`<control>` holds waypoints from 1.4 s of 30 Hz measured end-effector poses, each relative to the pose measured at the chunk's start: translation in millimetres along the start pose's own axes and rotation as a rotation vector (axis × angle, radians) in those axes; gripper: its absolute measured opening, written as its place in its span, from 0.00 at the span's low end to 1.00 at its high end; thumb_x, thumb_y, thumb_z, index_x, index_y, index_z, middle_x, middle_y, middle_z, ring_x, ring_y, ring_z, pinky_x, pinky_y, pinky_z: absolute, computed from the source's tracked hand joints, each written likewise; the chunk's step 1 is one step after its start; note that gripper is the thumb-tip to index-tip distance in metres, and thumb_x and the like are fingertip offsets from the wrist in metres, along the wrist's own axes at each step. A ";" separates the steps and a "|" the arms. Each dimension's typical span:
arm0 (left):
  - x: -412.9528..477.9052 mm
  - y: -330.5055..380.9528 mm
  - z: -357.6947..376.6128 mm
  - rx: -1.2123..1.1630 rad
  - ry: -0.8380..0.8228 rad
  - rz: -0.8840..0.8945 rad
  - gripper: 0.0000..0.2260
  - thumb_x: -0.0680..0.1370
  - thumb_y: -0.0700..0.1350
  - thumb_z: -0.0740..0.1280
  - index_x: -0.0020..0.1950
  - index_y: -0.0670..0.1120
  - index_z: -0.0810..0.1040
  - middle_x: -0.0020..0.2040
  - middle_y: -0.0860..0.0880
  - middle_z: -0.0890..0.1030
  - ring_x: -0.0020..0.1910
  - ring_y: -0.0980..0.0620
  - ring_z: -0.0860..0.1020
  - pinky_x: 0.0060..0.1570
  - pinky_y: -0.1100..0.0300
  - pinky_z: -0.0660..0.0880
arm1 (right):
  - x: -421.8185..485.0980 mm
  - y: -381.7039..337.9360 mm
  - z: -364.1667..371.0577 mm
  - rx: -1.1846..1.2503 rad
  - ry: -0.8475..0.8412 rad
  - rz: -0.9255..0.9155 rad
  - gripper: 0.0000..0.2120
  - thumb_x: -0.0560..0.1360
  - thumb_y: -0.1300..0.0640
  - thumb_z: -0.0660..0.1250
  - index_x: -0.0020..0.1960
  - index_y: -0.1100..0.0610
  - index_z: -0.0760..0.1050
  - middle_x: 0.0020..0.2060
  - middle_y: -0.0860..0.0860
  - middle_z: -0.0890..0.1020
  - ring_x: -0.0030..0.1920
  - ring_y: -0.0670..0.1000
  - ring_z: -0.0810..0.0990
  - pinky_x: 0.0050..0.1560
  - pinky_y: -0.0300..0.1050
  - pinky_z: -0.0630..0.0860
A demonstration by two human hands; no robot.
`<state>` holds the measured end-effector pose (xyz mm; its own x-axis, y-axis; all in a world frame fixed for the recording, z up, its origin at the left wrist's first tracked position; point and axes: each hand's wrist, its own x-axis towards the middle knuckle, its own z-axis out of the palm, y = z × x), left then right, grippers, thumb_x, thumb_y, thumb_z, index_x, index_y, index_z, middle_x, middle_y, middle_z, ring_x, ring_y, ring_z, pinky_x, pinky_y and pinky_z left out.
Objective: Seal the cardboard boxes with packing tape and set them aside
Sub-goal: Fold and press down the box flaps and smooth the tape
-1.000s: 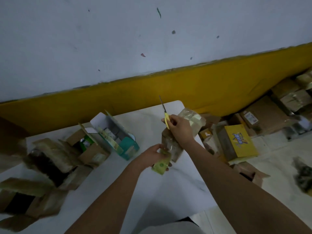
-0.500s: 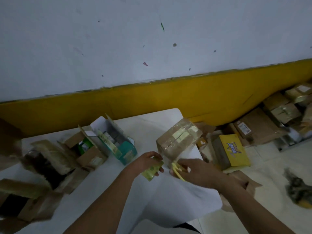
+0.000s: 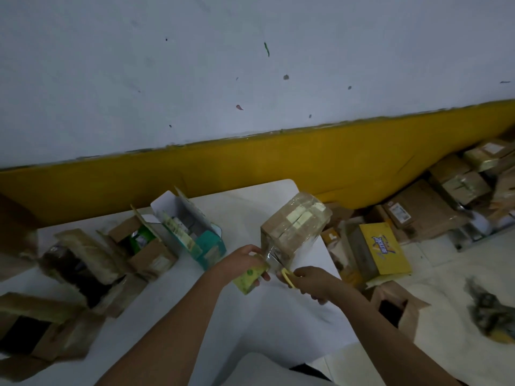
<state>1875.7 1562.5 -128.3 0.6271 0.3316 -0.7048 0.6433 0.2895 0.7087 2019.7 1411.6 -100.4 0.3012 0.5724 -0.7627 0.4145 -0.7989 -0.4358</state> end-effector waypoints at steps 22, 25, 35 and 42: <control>-14.6 -23.1 1.3 -0.059 0.050 0.002 0.05 0.76 0.37 0.68 0.51 0.40 0.76 0.43 0.34 0.84 0.32 0.43 0.81 0.34 0.56 0.79 | 3.8 12.0 38.0 0.243 0.002 -0.232 0.26 0.73 0.39 0.69 0.64 0.54 0.73 0.55 0.50 0.77 0.52 0.49 0.78 0.45 0.41 0.81; -23.2 -46.0 -5.5 -0.131 0.133 -0.028 0.03 0.79 0.39 0.65 0.50 0.40 0.74 0.43 0.32 0.83 0.29 0.44 0.81 0.30 0.58 0.77 | 5.4 11.2 54.2 0.466 0.014 -0.185 0.18 0.77 0.44 0.67 0.62 0.52 0.74 0.55 0.50 0.78 0.52 0.46 0.78 0.44 0.40 0.81; -62.7 -124.6 -20.5 -0.465 0.322 -0.116 0.02 0.80 0.36 0.62 0.52 0.39 0.71 0.42 0.33 0.82 0.30 0.43 0.80 0.31 0.57 0.78 | 96.2 26.4 110.6 -0.143 0.062 0.065 0.11 0.74 0.51 0.70 0.39 0.58 0.75 0.42 0.57 0.83 0.49 0.57 0.83 0.50 0.44 0.77; -87.4 -155.6 -18.6 -0.566 0.378 -0.167 0.08 0.81 0.37 0.61 0.59 0.37 0.71 0.47 0.32 0.82 0.32 0.43 0.81 0.31 0.58 0.77 | 93.3 -17.7 142.1 -0.295 0.296 -0.172 0.16 0.79 0.48 0.64 0.59 0.58 0.77 0.57 0.53 0.81 0.59 0.54 0.78 0.58 0.45 0.73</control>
<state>1712.6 1505.1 -176.4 0.2782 0.5017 -0.8191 0.3255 0.7531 0.5718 1918.4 1452.9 -231.8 0.4214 0.7548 -0.5027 0.6943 -0.6251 -0.3566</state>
